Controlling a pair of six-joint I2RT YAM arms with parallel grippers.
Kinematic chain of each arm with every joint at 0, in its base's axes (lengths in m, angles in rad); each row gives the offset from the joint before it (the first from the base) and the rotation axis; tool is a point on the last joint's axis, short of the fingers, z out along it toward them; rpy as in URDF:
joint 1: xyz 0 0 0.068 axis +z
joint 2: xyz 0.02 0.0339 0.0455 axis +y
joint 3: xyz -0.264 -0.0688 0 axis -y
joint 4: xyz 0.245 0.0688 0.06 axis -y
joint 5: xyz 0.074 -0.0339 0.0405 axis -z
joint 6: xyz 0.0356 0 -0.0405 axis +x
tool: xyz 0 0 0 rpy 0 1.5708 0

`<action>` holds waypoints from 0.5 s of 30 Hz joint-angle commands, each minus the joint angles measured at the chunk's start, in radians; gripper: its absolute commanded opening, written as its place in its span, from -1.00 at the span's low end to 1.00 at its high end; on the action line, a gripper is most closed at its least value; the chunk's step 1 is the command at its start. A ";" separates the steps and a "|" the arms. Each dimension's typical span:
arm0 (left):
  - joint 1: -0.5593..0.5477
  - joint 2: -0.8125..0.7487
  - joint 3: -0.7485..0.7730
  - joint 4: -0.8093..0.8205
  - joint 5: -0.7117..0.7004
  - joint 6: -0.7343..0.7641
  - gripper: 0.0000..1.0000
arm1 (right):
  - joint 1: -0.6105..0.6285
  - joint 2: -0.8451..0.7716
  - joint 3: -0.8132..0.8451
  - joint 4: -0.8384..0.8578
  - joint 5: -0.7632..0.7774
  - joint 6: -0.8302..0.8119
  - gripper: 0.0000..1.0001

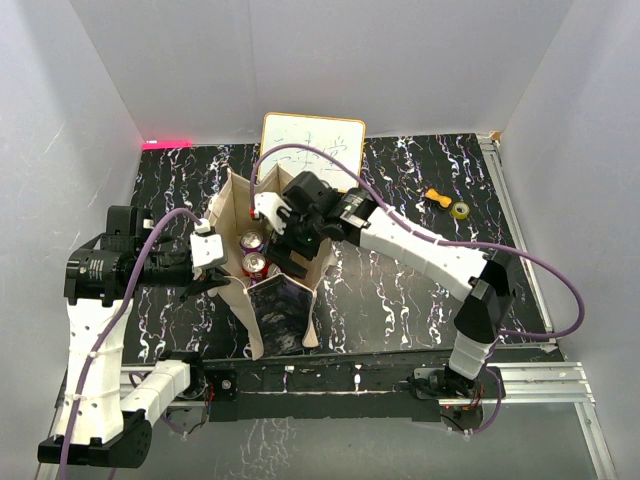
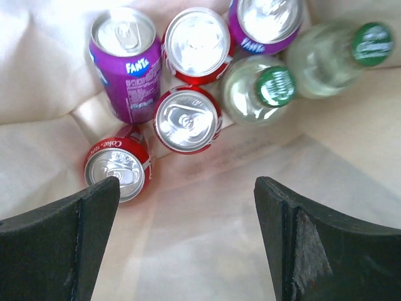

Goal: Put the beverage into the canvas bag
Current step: Place the drink in the canvas bag.

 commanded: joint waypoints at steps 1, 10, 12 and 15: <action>0.010 -0.025 0.029 -0.005 0.062 -0.017 -0.93 | -0.024 -0.104 0.091 0.102 -0.043 -0.001 0.83; 0.024 0.015 0.082 0.081 0.034 -0.162 -0.23 | -0.072 -0.122 0.301 0.125 -0.017 0.046 0.84; 0.032 0.020 0.096 0.107 0.032 -0.196 -0.05 | -0.092 -0.120 0.354 0.127 0.018 0.069 0.84; 0.047 0.023 0.116 0.125 0.036 -0.225 0.17 | -0.119 -0.136 0.387 0.154 0.088 0.100 0.84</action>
